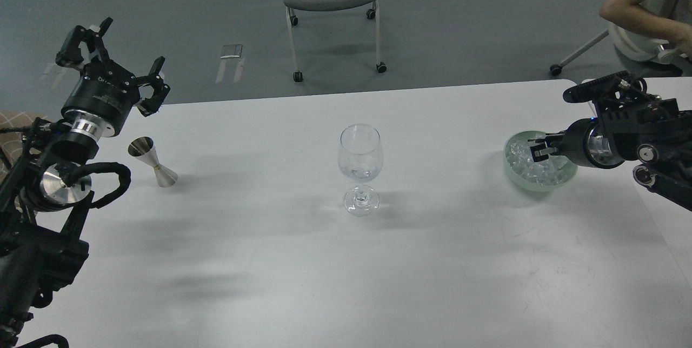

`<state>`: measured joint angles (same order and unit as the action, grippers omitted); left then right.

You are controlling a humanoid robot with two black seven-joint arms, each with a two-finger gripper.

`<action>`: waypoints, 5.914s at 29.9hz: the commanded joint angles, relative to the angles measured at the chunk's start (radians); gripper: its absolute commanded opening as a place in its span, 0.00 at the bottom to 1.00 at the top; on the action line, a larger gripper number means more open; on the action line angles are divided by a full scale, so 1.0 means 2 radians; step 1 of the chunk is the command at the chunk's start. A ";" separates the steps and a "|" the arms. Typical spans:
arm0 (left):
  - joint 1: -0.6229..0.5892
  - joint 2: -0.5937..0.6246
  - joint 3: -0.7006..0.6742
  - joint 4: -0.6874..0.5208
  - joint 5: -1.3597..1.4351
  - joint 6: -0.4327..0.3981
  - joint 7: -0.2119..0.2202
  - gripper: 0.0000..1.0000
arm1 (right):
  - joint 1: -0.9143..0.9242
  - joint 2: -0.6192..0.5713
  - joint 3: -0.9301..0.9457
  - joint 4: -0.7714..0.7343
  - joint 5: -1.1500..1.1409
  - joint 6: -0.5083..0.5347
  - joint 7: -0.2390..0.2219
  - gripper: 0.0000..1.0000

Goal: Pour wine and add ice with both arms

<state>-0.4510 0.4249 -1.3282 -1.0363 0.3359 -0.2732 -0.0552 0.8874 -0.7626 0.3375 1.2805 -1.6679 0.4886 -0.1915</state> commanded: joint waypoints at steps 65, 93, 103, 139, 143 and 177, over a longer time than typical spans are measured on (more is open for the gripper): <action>0.005 0.019 -0.015 -0.001 0.000 0.002 0.001 0.98 | -0.010 0.196 0.127 0.210 -0.001 0.000 -0.124 0.22; 0.005 0.018 -0.015 -0.001 0.000 0.004 0.001 0.98 | -0.009 0.193 0.130 0.216 0.000 0.000 -0.127 0.43; 0.005 0.018 -0.013 -0.001 0.001 0.005 0.001 0.98 | -0.006 0.242 0.244 0.211 0.002 0.000 -0.127 1.00; -0.030 0.012 -0.008 0.017 0.009 -0.004 -0.002 0.98 | 0.061 0.318 0.663 -0.313 0.556 -0.017 -0.081 1.00; -0.029 0.010 -0.007 0.020 0.009 -0.029 -0.041 0.98 | 0.054 0.320 0.663 -0.337 0.596 -0.011 -0.052 1.00; -0.036 -0.021 0.029 0.036 0.011 -0.041 -0.084 0.98 | -0.055 0.344 0.650 -0.260 0.656 0.000 -0.009 1.00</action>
<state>-0.5227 0.3858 -1.2770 -0.9733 0.3575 -0.3625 -0.2235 0.7800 -0.0750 1.6333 0.7627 -0.3591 0.4888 -0.2103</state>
